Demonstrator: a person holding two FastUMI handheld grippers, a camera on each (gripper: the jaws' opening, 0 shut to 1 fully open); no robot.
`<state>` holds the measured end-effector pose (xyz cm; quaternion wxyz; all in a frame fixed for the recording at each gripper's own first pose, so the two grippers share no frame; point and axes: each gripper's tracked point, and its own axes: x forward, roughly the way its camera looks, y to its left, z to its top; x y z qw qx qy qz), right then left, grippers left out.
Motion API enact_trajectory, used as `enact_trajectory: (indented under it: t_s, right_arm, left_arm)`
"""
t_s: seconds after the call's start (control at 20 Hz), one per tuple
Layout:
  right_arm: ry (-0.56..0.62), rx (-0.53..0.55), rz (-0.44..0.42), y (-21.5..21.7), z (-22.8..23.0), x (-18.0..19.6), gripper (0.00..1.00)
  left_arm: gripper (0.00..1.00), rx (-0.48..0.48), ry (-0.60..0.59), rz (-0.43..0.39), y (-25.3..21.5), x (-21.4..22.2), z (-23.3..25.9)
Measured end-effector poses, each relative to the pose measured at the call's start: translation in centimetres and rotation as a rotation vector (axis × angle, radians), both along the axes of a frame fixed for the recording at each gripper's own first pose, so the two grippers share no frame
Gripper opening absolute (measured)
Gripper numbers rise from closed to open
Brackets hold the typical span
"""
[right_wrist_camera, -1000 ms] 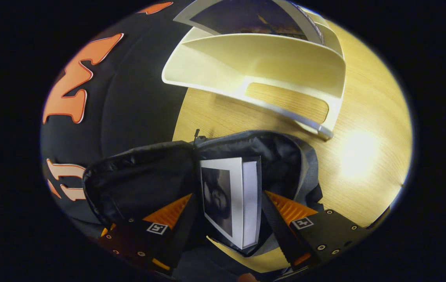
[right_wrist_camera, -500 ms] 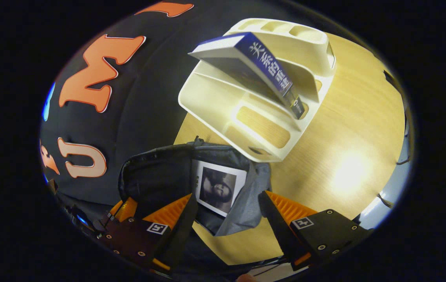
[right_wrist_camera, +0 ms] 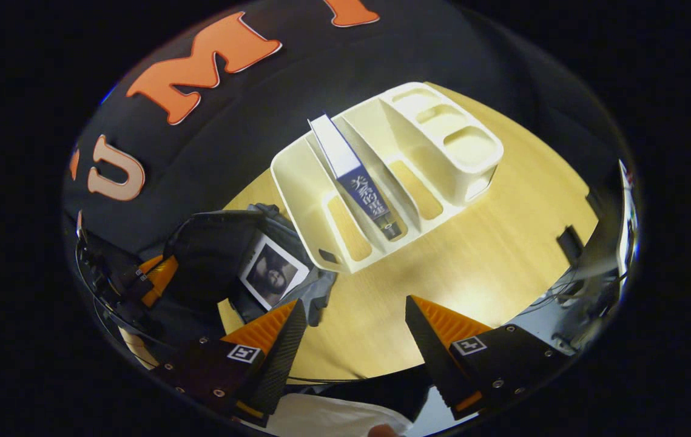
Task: Open the schoolbag, grab two books from the bookshelf and put them into the schoolbag.
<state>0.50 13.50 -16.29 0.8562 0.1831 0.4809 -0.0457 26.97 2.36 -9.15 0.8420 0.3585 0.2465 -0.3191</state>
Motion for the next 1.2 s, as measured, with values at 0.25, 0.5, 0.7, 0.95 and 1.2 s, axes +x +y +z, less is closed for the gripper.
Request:
enact_trajectory:
  t_s: [0.25,0.5,0.7,0.95,1.2]
  right_arm:
    - [0.000,-0.155,0.141,-1.7,4.9,4.7,0.98]
    - [0.025,-0.289,0.193,-3.6,5.7,13.0,0.99]
    - [0.105,-0.350,0.261,-3.5,2.4,18.6,0.99]
    - [0.208,-0.399,0.309,-4.0,-1.6,20.2,0.90]
    - [0.222,-0.399,0.298,-4.1,-2.2,20.4,0.34]
  left_arm:
    - [0.01,0.003,0.005,0.014,-0.1,0.1,-0.4]
    - [0.01,0.007,0.017,0.043,0.2,0.0,-0.6]
    - [0.00,0.018,0.019,0.072,0.4,0.0,-0.8]
    - [0.01,0.023,0.028,0.114,1.2,-0.2,-1.2]
    - [0.00,0.026,0.032,0.121,1.1,-0.5,-1.3]
